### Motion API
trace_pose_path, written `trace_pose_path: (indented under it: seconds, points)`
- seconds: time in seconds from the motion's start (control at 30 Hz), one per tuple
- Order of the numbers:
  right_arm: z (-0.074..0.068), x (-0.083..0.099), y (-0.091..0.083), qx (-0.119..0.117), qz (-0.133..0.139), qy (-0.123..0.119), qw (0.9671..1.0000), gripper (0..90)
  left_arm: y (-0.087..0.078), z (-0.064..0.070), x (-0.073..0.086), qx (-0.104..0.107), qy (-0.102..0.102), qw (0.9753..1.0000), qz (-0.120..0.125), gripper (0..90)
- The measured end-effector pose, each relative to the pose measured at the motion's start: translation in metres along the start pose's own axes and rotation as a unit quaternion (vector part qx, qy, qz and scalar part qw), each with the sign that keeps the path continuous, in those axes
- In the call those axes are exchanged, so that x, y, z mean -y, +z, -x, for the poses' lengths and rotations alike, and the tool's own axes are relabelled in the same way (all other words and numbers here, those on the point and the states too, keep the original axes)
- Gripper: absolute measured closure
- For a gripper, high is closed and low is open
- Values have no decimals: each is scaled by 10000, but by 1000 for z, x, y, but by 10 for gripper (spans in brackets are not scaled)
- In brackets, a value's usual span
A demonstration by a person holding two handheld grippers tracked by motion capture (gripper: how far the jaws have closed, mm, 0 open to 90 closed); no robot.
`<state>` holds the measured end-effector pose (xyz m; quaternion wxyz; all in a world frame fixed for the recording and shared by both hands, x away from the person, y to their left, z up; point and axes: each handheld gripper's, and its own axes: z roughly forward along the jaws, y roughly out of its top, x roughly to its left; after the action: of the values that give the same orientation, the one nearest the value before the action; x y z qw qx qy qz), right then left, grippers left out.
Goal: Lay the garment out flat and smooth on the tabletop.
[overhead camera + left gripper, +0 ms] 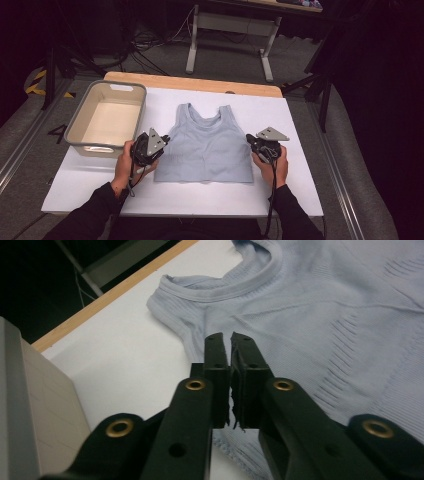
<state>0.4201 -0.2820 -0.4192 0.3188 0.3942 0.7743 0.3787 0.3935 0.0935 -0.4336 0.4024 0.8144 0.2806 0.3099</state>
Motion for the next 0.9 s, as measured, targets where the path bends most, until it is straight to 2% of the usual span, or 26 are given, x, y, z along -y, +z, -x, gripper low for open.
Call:
trace_pose_path:
  seconds: [0.1, 0.2, 0.23, 0.27, 0.3, 0.37, 0.4, 0.43, 0.47, 0.5, 0.53, 0.57, 0.63, 0.67, 0.7, 0.8, 0.83, 0.87, 0.9]
  points:
    - [-2, -9, 4, -30, 80, -105, 9999, 900, 0, 0, 0, 45, -27, 10000, 9, 890]
    - [-3, -24, 14, -265, 213, -153, 9993, 900, 1, 1, 0, 110, -25, 9999, 2, 895]
    - [-2, -27, 20, -438, 277, -167, 9985, 900, 2, 1, 1, 119, -26, 9999, -7, 896]
    - [-1, -29, 24, -369, 250, -207, 9988, 900, 2, 3, 1, 134, 1, 9999, -20, 896]
    - [4, -32, 36, -336, 174, -211, 9991, 900, 1, 4, 1, 108, 57, 9999, -14, 896]
    - [6, -33, 40, -341, 157, -209, 9991, 900, 1, 3, 1, 152, 21, 9999, -15, 897]
    - [12, -38, 51, -204, 69, -405, 9989, 900, 1, 3, 2, 173, -16, 9998, -8, 897]
    - [15, -40, 56, -226, 29, -468, 9986, 900, 1, 4, 4, 103, -31, 9999, -27, 897]
    - [17, -42, 63, -104, -59, -573, 9983, 900, 1, 4, 5, 151, -75, 9999, -37, 897]
    - [20, -44, 67, -97, -90, -603, 9981, 900, 0, 3, 7, 170, -59, 9998, -31, 897]
    - [25, -45, 75, -242, -60, -607, 9978, 900, 0, 4, 8, 122, -102, 9999, -22, 897]
    - [25, -45, 75, -242, -60, -607, 9978, 900, 0, 4, 8, 122, -102, 9999, -22, 897]
    - [32, -47, 88, -113, -177, -630, 9978, 900, -2, 6, 12, 215, -128, 9997, -38, 897]
    - [35, -49, 94, -312, -201, -661, 9971, 900, -2, 6, 13, 241, -112, 9996, -56, 897]
    - [36, -51, 97, -310, -244, -705, 9967, 900, -3, 8, 14, 269, -75, 9996, -89, 897]
    - [40, -60, 107, -731, -242, -670, 9948, 900, -4, 13, 17, 346, -17, 9993, -110, 896]
    - [40, -60, 107, -731, -242, -670, 9948, 900, -5, 16, 17, 375, 56, 9991, -171, 896]
    - [35, -68, 113, -981, -382, -855, 9908, 900, -6, 19, 18, 393, 107, 9990, -191, 896]
    - [35, -68, 113, -981, -382, -855, 9908, 900, -7, 20, 19, 414, 121, 9989, -192, 896]
